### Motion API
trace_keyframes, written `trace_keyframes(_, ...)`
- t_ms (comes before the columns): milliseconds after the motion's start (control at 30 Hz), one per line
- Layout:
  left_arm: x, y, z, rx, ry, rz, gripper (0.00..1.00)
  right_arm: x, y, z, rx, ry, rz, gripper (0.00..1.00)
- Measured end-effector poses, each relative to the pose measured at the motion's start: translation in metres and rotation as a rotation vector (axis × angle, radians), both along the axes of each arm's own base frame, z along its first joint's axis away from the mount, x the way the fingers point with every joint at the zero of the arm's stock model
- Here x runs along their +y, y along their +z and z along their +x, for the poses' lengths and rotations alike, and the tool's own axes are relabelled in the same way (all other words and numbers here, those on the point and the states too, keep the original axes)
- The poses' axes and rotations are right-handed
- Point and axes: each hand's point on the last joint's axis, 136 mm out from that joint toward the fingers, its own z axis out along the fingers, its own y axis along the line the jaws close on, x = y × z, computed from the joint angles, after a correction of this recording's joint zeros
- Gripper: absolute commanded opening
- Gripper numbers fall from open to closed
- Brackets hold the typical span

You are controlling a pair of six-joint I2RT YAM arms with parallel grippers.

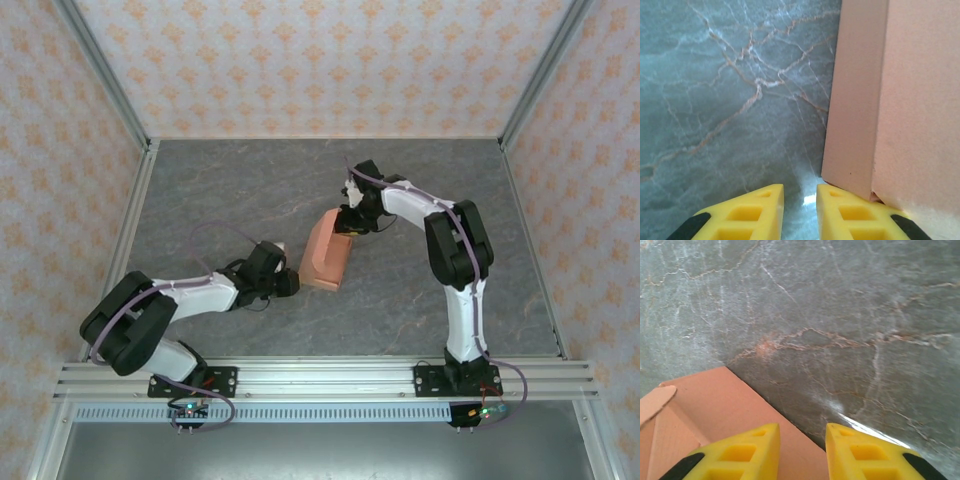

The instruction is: Fold the paper box

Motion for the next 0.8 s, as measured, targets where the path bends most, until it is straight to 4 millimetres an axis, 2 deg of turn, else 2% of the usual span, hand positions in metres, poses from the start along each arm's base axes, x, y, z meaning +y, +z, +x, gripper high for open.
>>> trace_keyframes(233, 0.014, 0.004, 0.032, -0.021, 0.050, 0.035, 0.24, -0.020, 0.000, -0.003, -0.002, -0.051, -0.040, 0.32)
trace_keyframes(400, 0.020, 0.004, 0.056, -0.034, 0.073, 0.056, 0.24, -0.033, -0.002, -0.012, 0.018, -0.095, -0.049, 0.35)
trace_keyframes(633, 0.028, 0.005, 0.087, -0.048, 0.105, 0.067, 0.23, -0.042, -0.003, -0.029, 0.035, -0.136, -0.046, 0.35)
trace_keyframes(800, 0.032, 0.012, 0.108, -0.077, 0.112, 0.069, 0.23, -0.043, -0.004, -0.040, 0.037, -0.156, -0.028, 0.35)
